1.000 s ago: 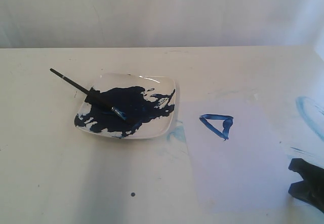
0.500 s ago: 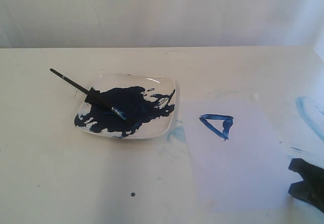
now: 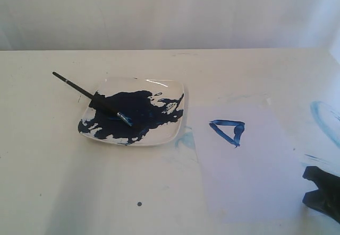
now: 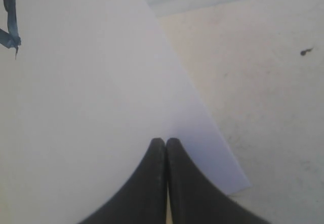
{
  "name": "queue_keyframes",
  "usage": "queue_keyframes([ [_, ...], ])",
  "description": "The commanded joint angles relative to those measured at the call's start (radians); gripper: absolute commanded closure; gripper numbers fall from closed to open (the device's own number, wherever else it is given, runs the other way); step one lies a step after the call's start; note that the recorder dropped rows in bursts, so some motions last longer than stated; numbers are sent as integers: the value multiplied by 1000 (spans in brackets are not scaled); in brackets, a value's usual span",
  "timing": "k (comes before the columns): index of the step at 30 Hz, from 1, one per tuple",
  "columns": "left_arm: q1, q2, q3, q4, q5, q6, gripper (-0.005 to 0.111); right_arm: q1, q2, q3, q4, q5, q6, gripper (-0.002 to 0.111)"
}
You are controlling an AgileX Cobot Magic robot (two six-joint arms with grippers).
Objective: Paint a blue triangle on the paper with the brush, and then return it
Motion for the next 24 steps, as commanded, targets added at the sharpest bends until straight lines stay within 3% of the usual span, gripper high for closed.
queue_keyframes([
  [1, 1, -87, 221, -19, -204, -176, 107, -4, 7, 10, -11, -36, -21, 108],
  [8, 1, -94, 305, -19, -317, -341, 107, -4, 7, 10, -12, -38, -21, 108],
  [16, 1, -137, 303, -3, -299, -402, 107, -4, 7, 10, -12, -40, -21, 108],
  [18, 3, -137, 323, 159, -274, -458, 107, -4, 7, 10, -12, -40, -21, 108],
  [20, 3, -137, 334, 422, -281, -520, 107, -4, 7, 10, -12, -40, -21, 108],
  [24, 3, -137, 334, 436, -5, -491, 107, -4, 7, 10, -12, -40, -21, 108],
])
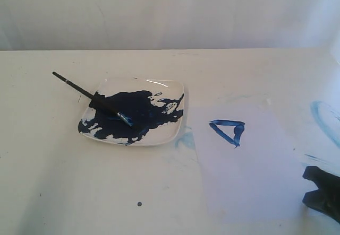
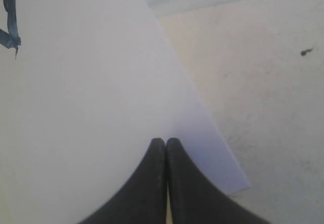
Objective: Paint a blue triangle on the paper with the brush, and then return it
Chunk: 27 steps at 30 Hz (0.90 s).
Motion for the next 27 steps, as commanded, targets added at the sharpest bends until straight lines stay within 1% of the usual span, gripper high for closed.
queue_keyframes([
  [1, 3, -5, 7, 28, 287, 24, 107, -4, 7, 10, -12, -40, -21, 108],
  [3, 3, -5, 7, 28, 478, 30, 107, -4, 7, 10, -12, -40, -21, 108],
  [4, 3, -5, 7, 28, 533, 56, 107, -4, 7, 10, -12, -40, -21, 108],
  [16, 3, -5, 7, 28, 532, 213, 107, -4, 7, 10, -14, -40, -21, 108],
  [27, 3, -5, 7, 39, 530, 213, 107, -4, 7, 10, -11, -42, -21, 108],
])
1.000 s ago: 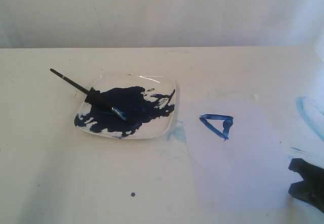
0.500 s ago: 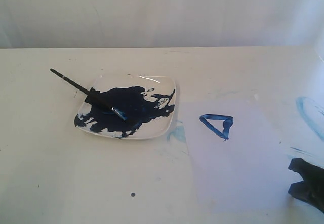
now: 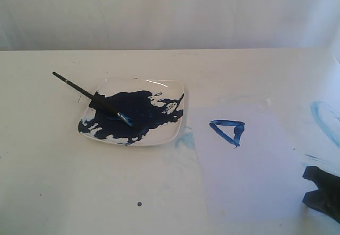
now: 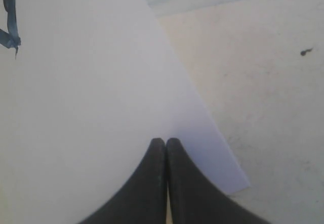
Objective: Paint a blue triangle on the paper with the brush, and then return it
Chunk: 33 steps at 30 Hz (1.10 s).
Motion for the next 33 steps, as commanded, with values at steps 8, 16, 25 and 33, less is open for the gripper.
queue_keyframes([
  [8, 3, -5, 0, 15, 0, 1, 107, -4, 7, 10, -11, -42, -21, 108],
  [16, 3, -5, 0, 15, 0, 1, 107, -4, 7, 10, -11, -42, -21, 108],
  [25, 3, -5, 0, 15, 0, 1, 107, -4, -61, 10, -11, -43, -21, 108],
  [33, 3, -5, 0, 15, 2, 1, 107, 20, -391, 10, -11, -46, -21, 108],
])
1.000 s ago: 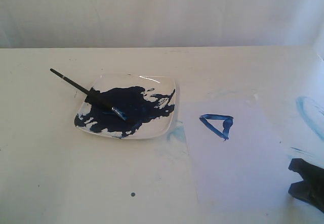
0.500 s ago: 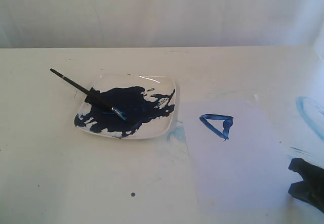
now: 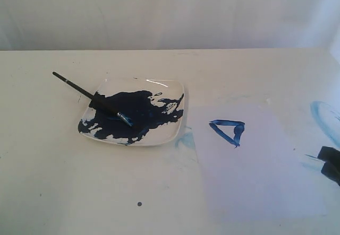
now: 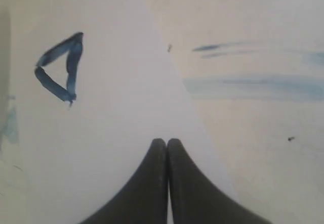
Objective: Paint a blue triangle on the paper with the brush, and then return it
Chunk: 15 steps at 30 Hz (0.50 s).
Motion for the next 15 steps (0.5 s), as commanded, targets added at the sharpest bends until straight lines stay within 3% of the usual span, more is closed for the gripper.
queue_keyframes([
  [1, 3, -5, 0, 3, 1, -2, 107, 34, -132, 4, -7, -4, -15, 108],
  [15, 3, -5, 0, 3, 1, -4, 107, 303, -586, 4, -7, 17, -15, 108],
])
